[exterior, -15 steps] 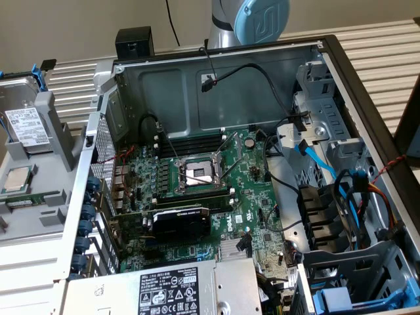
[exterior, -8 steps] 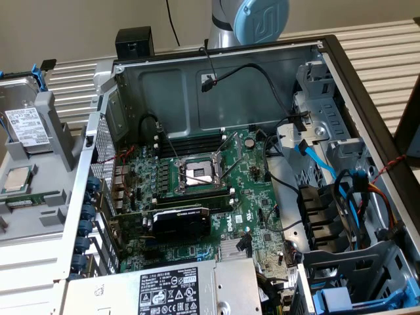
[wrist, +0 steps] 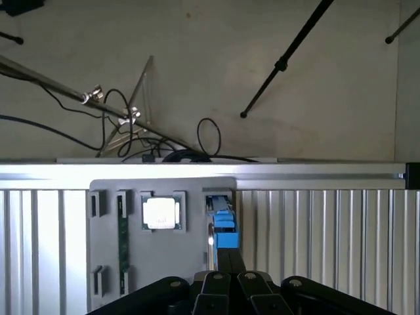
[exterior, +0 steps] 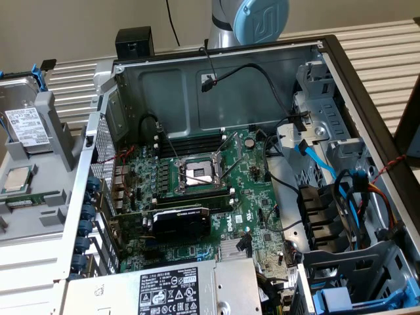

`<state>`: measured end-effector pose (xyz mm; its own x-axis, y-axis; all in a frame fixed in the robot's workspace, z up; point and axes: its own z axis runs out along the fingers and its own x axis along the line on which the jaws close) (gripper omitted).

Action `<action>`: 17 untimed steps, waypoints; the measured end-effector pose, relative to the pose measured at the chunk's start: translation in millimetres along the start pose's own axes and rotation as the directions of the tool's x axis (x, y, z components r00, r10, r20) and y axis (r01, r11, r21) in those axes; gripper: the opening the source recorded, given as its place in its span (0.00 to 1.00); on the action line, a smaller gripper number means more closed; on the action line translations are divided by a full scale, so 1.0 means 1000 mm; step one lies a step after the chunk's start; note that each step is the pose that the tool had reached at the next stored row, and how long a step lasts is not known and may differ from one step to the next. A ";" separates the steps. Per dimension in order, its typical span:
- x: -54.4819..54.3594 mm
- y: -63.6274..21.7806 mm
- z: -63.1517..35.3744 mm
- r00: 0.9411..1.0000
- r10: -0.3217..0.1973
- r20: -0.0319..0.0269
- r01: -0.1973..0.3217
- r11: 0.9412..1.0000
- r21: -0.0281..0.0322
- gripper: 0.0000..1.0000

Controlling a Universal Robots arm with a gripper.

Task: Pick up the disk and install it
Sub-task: 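Pick up the disk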

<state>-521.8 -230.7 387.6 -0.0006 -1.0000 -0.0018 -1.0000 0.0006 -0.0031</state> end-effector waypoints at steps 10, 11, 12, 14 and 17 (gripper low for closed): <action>0.000 -0.0022 0.0007 0.999 -0.040 -0.002 0.040 0.999 0.006 0.11; 0.000 -0.0023 0.0006 0.999 -0.040 -0.003 0.040 0.999 0.006 0.11; 0.000 -0.0023 0.0006 0.999 -0.040 -0.002 0.040 0.999 0.006 0.11; 0.000 -0.0034 0.0007 0.999 -0.041 -0.002 0.041 0.999 0.006 0.11; 0.000 -0.0064 0.0011 0.999 -0.041 -0.001 0.041 0.999 0.006 0.11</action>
<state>-515.3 -230.6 386.5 0.0406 -0.9992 -0.0007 -0.9991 -0.0406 -0.0093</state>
